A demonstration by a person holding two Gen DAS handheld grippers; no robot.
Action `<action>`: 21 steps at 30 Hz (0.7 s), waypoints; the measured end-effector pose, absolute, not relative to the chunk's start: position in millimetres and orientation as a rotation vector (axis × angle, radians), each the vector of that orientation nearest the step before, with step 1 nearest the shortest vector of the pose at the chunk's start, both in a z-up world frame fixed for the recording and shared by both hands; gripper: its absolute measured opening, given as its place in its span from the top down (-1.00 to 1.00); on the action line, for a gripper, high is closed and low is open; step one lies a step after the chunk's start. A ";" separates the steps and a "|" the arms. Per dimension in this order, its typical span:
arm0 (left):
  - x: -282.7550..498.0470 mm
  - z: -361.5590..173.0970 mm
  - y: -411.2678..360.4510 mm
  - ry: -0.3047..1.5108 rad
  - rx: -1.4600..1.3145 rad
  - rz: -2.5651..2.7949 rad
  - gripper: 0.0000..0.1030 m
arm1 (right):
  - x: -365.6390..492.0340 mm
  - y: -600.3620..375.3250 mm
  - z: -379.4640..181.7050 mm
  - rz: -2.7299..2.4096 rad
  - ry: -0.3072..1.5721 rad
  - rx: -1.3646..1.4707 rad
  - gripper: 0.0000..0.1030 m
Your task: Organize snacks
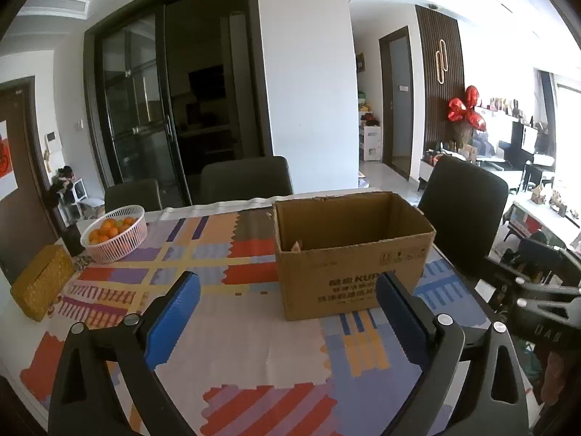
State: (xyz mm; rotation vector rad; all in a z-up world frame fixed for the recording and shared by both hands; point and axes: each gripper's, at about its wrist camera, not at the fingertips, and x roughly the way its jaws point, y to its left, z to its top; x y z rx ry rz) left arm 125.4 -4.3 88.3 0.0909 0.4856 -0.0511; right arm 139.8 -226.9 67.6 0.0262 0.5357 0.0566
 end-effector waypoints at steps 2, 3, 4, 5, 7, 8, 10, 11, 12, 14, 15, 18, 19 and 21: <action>121.6 89.0 -3.9 0.482 0.088 -0.061 -0.93 | 132.5 -226.3 65.2 0.060 0.541 0.029 -0.62; 117.1 89.2 -5.7 0.478 0.091 -0.064 -0.93 | 129.2 -226.4 64.6 0.060 0.542 0.030 -0.62; 114.0 89.9 -6.3 0.474 0.095 -0.065 -0.94 | 126.1 -226.8 63.9 0.062 0.544 0.033 -0.62; 111.0 90.4 -6.8 0.470 0.097 -0.065 -0.94 | 122.9 -228.0 63.5 0.065 0.546 0.035 -0.62; 105.3 92.1 -8.1 0.464 0.097 -0.070 -0.96 | 115.4 -229.9 62.5 0.063 0.545 0.039 -0.62; 102.7 92.3 -9.1 0.463 0.097 -0.075 -0.96 | 111.7 -230.8 62.5 0.059 0.540 0.039 -0.62; 97.2 92.5 -10.8 0.461 0.104 -0.074 -0.98 | 106.1 -231.4 62.4 0.054 0.533 0.042 -0.62; 95.0 92.4 -11.5 0.461 0.109 -0.071 -0.99 | 103.3 -232.5 63.1 0.051 0.531 0.042 -0.62; 92.6 92.2 -12.3 0.460 0.113 -0.070 -0.99 | 100.7 -233.3 63.7 0.049 0.529 0.040 -0.62; 88.3 92.0 -13.6 0.464 0.112 -0.074 -0.99 | 94.9 -234.3 66.3 0.042 0.516 0.037 -0.62; 86.8 91.4 -14.1 0.467 0.111 -0.075 -0.99 | 93.7 -234.6 67.8 0.038 0.513 0.034 -0.62; 81.5 92.6 -14.9 0.465 0.107 -0.078 -0.99 | 86.2 -233.8 71.6 0.032 0.497 0.027 -0.62; 80.2 93.4 -14.7 0.463 0.106 -0.078 -1.00 | 84.7 -233.7 72.6 0.033 0.493 0.026 -0.62; 79.2 94.0 -14.7 0.463 0.103 -0.080 -1.00 | 82.4 -233.2 74.3 0.037 0.486 0.026 -0.62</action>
